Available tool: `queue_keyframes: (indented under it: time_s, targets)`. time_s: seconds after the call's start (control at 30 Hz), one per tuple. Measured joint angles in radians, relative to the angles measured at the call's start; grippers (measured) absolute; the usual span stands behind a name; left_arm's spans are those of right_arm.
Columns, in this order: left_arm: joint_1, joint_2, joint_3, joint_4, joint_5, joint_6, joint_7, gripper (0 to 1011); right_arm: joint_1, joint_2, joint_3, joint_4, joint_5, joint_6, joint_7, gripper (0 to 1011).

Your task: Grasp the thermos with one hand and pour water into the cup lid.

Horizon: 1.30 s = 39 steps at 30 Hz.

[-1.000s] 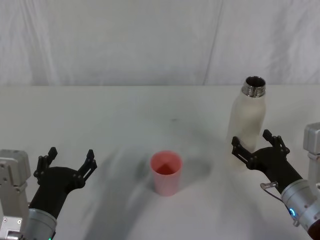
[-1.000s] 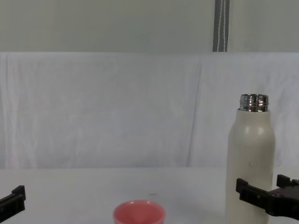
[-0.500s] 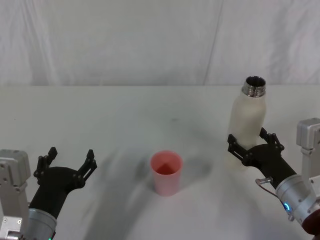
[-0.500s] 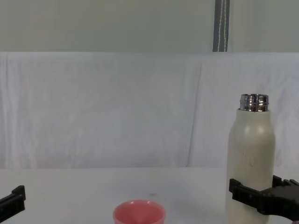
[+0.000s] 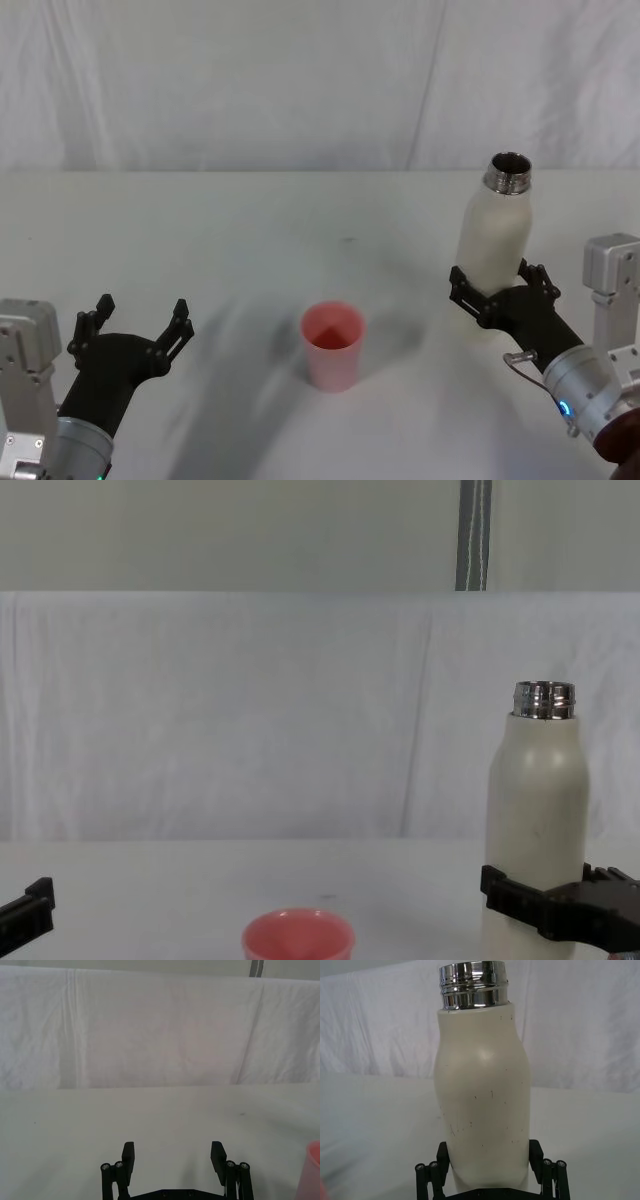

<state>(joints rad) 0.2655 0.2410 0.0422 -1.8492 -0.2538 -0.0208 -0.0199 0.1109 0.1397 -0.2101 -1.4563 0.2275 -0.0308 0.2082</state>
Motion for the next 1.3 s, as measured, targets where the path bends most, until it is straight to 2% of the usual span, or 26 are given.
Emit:
queue_keyframes:
  time_s: [0.63, 0.73, 1.3]
  targets:
    - [0.000, 0.000, 0.000, 0.000, 0.000, 0.000, 0.000, 1001, 0.002, -0.002, -0.001, 0.003, -0.003, -0.002, -0.003, 1003]
    - [0.000, 0.000, 0.000, 0.000, 0.000, 0.000, 0.000, 1001, 0.002, -0.002, 0.000, 0.002, -0.003, -0.001, -0.003, 961]
    - [0.000, 0.000, 0.000, 0.000, 0.000, 0.000, 0.000, 1001, 0.001, -0.002, 0.000, 0.001, -0.003, -0.001, -0.003, 952]
